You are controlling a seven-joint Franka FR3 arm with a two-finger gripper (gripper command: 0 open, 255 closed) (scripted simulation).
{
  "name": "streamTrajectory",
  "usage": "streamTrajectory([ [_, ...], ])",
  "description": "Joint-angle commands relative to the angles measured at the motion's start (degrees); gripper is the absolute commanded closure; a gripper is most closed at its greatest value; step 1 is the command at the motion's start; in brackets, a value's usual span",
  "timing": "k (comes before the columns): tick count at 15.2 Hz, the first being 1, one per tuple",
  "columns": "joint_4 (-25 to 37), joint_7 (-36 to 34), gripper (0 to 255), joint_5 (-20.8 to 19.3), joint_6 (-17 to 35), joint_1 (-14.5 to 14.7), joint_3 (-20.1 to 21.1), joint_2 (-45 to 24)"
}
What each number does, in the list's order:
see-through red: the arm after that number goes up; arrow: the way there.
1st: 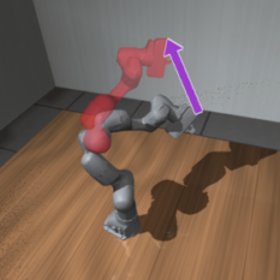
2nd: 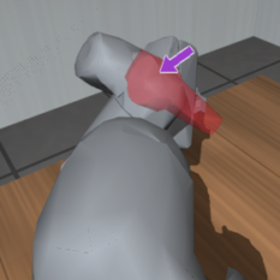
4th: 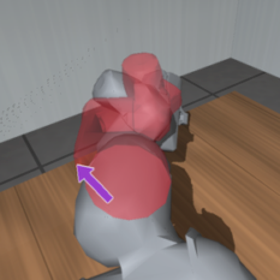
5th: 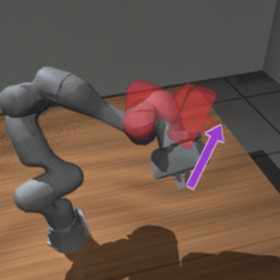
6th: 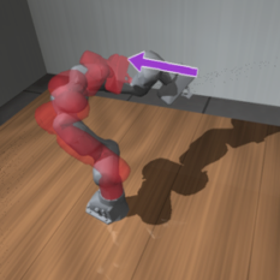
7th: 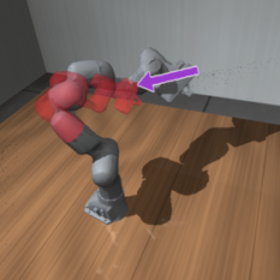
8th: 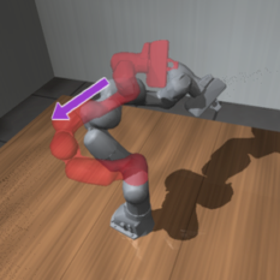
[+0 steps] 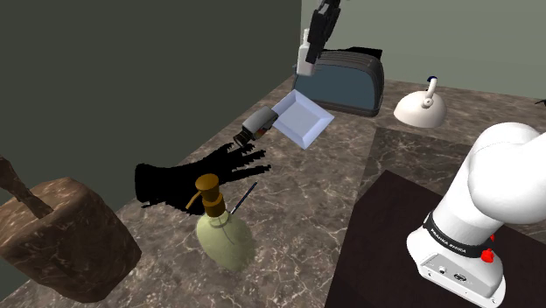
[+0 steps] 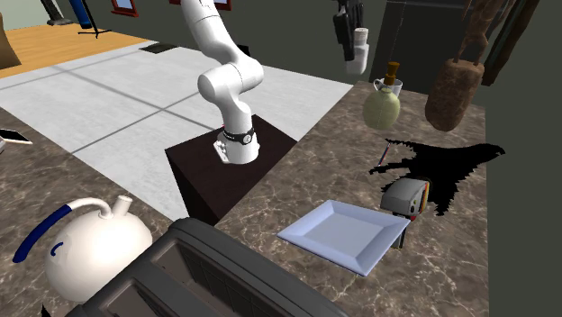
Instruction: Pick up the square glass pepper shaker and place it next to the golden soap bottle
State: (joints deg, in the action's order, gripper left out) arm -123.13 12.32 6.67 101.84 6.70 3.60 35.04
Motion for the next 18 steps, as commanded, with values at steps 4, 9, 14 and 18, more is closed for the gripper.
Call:
streamTrajectory([
  [4, 3.5, -6.8, 255, 1.2, 1.1, 1.5, 5.8, -3.8],
  [9, 8.3, -13.7, 255, 1.2, 2.3, 2.5, 11.7, -9.2],
  [14, 10.3, -18.1, 255, 0.6, 4.4, 3.1, 15.5, -12.9],
  [18, 6.7, -17.9, 255, 0.9, 7.4, 3.3, 15.6, -12.3],
])
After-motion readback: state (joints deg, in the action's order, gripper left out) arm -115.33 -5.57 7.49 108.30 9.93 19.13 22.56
